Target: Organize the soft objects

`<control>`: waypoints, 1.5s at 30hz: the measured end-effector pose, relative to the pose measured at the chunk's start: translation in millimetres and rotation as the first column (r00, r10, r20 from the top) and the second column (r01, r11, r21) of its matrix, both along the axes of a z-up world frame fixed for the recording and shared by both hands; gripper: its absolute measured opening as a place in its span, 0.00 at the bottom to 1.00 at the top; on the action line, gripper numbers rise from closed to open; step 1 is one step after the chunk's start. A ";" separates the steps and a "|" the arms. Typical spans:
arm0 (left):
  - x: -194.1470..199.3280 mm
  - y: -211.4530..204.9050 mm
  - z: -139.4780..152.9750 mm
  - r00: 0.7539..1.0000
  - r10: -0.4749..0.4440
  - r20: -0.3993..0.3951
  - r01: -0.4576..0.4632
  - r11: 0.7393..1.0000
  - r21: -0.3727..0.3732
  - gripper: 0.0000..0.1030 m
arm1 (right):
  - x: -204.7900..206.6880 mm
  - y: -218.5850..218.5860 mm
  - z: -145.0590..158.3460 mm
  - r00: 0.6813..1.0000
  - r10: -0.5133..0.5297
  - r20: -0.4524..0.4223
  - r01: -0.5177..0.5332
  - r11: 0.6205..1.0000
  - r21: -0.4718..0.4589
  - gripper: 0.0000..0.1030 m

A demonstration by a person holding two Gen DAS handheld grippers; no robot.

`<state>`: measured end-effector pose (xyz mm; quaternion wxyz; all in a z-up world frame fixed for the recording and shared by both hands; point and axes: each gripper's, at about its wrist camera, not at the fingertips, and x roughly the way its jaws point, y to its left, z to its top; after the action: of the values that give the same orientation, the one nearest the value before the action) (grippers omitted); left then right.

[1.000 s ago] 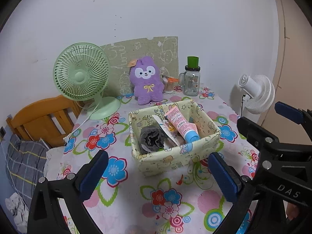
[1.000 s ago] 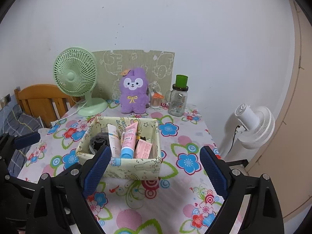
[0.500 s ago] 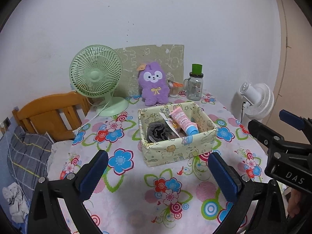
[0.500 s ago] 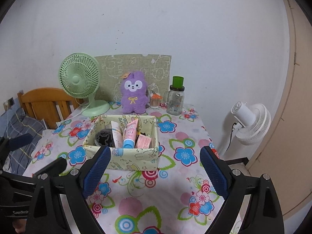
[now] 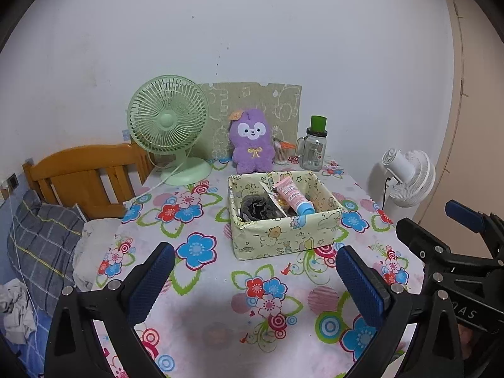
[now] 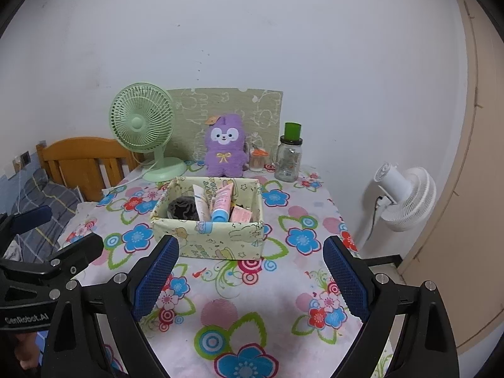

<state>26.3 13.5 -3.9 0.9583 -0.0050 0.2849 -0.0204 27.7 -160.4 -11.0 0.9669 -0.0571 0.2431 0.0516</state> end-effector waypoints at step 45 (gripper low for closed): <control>-22.8 2.4 -8.1 0.997 0.038 0.067 -0.038 0.999 0.003 1.00 | -20.3 -4.1 -8.9 0.998 -0.038 0.048 0.036 0.998 0.059 0.92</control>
<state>3.6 15.9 -12.0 0.9675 -0.0075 0.2528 -0.0018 7.4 -164.5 -19.8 0.9746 -0.0259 0.2189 0.0393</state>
